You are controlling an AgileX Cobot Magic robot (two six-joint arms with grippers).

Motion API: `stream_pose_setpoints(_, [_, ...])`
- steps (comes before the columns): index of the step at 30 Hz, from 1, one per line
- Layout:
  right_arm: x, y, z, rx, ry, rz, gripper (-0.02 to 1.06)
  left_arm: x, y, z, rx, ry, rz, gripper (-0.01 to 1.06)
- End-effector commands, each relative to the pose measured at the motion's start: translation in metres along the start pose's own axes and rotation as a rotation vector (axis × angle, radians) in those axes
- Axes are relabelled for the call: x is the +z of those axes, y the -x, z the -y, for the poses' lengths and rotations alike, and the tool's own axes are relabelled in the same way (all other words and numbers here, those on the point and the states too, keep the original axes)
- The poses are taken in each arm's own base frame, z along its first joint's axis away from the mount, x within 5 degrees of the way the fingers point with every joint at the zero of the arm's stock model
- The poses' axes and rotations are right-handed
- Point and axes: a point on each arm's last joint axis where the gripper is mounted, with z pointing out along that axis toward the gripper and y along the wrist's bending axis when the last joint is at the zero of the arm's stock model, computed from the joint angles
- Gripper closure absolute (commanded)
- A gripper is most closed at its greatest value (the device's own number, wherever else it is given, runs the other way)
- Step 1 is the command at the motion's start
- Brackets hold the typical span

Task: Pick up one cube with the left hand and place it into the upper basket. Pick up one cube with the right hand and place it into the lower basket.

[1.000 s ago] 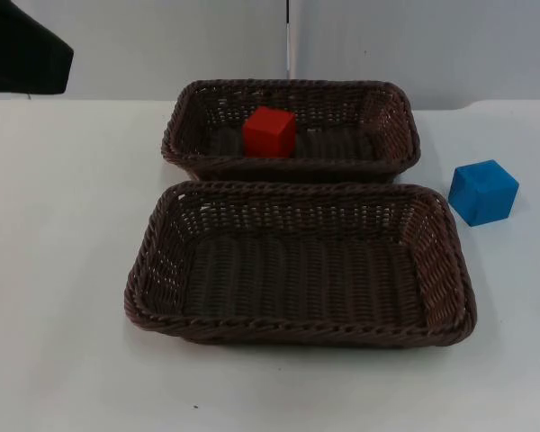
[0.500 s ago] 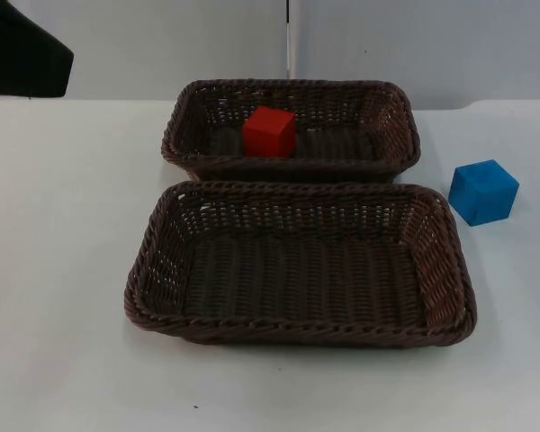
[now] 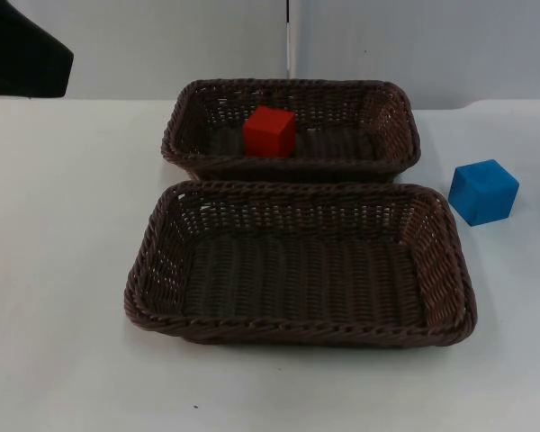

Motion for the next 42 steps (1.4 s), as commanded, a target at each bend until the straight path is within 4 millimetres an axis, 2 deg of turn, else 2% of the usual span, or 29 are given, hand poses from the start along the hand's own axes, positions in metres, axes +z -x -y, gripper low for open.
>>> stream_pose_setpoints(1, [0.004, 0.006, 0.000, -0.009, 0.011, 0.002, -0.01, -0.001, -0.001, 0.000, -0.001, 0.004, -0.001, 0.10])
stream_pose_setpoints(9, [0.032, 0.007, -0.007, -0.024, 0.064, -0.071, -0.01, -0.001, -0.001, 0.000, -0.001, 0.004, -0.001, 0.10])
stream_pose_setpoints(19, [0.068, 0.012, -0.057, -0.253, 0.086, -0.045, -0.01, -0.001, -0.001, 0.000, 0.000, 0.006, 0.000, 0.10])
stream_pose_setpoints(26, [0.086, 0.014, -0.060, -0.272, 0.068, -0.021, -0.01, -0.001, -0.001, 0.000, 0.000, 0.006, 0.000, 0.10])
stream_pose_setpoints(32, [0.095, 0.023, -0.062, -0.275, 0.067, 0.068, -0.01, -0.001, -0.001, -0.001, 0.002, 0.007, 0.000, 0.10])
stream_pose_setpoints(37, [0.119, 0.026, -0.064, -0.272, 0.068, 0.088, -0.01, -0.001, -0.001, -0.001, 0.002, 0.007, 0.000, 0.10])
stream_pose_setpoints(40, [0.142, 0.028, -0.066, -0.274, 0.069, 0.055, -0.01, -0.001, -0.001, -0.001, 0.002, 0.007, 0.000, 0.10])
stream_pose_setpoints(41, [0.142, 0.028, -0.066, -0.274, 0.069, 0.055, -0.01, -0.001, -0.001, -0.001, 0.002, 0.007, 0.000, 0.10])
stream_pose_setpoints(42, [0.154, 0.031, -0.067, -0.274, 0.069, 0.043, -0.01, -0.001, -0.001, -0.001, 0.005, 0.009, -0.001, 0.10])
